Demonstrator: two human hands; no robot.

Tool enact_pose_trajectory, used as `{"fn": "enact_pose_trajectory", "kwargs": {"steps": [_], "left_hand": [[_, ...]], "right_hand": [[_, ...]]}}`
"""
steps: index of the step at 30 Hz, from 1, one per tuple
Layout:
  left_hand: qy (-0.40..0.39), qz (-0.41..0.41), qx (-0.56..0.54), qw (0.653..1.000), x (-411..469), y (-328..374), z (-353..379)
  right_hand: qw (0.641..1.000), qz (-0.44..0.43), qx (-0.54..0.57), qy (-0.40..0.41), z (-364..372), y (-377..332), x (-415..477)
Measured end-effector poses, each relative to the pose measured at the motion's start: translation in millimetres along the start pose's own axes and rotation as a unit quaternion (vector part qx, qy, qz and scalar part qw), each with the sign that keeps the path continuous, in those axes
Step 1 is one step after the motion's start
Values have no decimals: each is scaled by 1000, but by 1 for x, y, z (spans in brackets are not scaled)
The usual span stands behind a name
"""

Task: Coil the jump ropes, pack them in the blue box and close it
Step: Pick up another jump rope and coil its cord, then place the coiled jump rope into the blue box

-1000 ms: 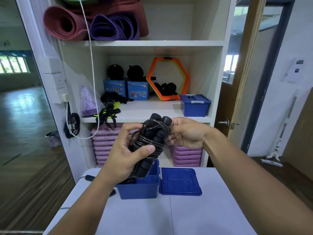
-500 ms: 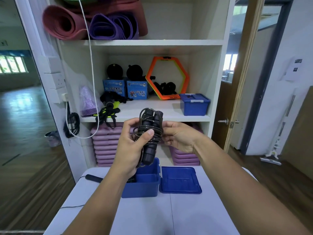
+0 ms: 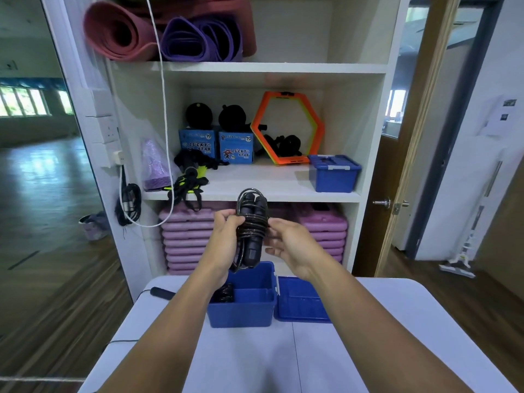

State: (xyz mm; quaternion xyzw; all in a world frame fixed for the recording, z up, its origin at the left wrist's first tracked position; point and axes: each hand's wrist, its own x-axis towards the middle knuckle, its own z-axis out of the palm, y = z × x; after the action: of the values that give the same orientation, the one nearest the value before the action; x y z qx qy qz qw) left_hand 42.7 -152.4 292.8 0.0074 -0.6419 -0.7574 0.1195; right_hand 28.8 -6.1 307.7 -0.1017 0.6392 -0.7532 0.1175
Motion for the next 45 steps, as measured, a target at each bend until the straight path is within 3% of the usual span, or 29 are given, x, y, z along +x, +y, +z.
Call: {"fn": "enact_pose_trajectory", "kwargs": {"steps": [7,12,18,25,34,37,41,43,45], "left_hand": [[-15,-28,42,999,8,-29,-25],[-36,-34,30,998,14,-47,-47],[-52,-57,38,996,26,-66,-67],[-43,-99,122,987,51,-93,-86],[-48,-150,214,964,107,-135,-86],[-9,-148,317,937,129,-161,-99],[3,-196,492,848,154,-206,-123],[-8,-233,533,814,158,-223,-130],[-22,-242,545,803,160,-237,-132]], "right_hand": [[998,35,44,34,13,35,11],[994,67,84,-9,25,57,14],[988,78,131,32,33,84,28],[984,104,122,77,22,108,53],[975,176,110,78,-15,154,113],[971,204,98,80,-29,173,136],[962,246,81,86,-44,199,166],[958,260,79,93,-47,211,178],[953,281,68,94,-51,225,192]]}}
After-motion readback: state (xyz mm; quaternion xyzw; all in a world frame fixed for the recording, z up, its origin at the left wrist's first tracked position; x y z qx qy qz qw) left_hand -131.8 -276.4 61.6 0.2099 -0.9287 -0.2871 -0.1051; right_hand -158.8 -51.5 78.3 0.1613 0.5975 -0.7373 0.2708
